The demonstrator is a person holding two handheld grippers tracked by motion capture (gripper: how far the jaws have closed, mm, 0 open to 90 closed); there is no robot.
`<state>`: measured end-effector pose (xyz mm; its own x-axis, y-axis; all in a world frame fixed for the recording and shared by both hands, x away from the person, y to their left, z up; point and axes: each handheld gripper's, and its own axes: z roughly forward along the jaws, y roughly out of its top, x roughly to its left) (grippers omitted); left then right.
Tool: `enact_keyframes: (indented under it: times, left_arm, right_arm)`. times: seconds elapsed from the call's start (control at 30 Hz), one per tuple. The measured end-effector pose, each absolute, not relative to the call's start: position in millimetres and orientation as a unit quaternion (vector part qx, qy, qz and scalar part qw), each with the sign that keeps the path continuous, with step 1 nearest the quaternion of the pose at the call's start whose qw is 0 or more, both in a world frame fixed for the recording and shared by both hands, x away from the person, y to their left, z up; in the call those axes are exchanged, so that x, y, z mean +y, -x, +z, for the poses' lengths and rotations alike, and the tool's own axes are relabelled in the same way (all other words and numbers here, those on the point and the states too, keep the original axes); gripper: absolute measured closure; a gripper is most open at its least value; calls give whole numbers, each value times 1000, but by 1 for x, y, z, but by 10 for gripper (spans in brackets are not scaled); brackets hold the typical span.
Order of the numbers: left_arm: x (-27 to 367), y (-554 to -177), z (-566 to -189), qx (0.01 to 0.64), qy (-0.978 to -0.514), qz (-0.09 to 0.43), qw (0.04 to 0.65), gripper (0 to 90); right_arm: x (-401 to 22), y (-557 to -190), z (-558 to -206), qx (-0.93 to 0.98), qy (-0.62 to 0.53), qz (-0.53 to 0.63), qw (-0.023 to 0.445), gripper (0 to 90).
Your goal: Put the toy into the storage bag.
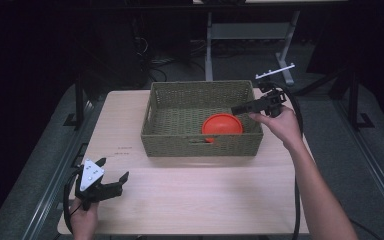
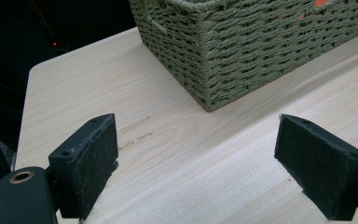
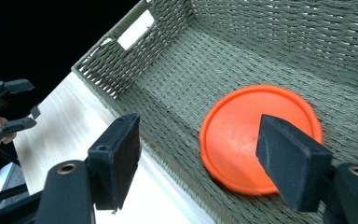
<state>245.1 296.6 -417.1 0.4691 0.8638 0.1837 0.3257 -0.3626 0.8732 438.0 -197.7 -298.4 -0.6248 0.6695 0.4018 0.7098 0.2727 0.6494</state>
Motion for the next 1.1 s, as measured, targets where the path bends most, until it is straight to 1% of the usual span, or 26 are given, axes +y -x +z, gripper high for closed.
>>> enact_keyframes:
  times: [0.37,0.6,0.87,1.1]
  left_arm:
    - [297,-246,-418,395,-755,333,405,128]
    - [296,-246,-417,395,-756,333,403,128]
    - [296,-245,-418,395,-756,332,402,128]
    - [296,-245,-418,395,-756,332,402,128]
  right_arm:
    - [-208,-423,-291,-797,426,-427,15,271]
    - [-217,-414,-294,-794,430,-430,20,250]
    - [-225,-404,-301,-796,425,-431,9,237]
    - [-229,-393,-303,-797,418,-435,11,230]
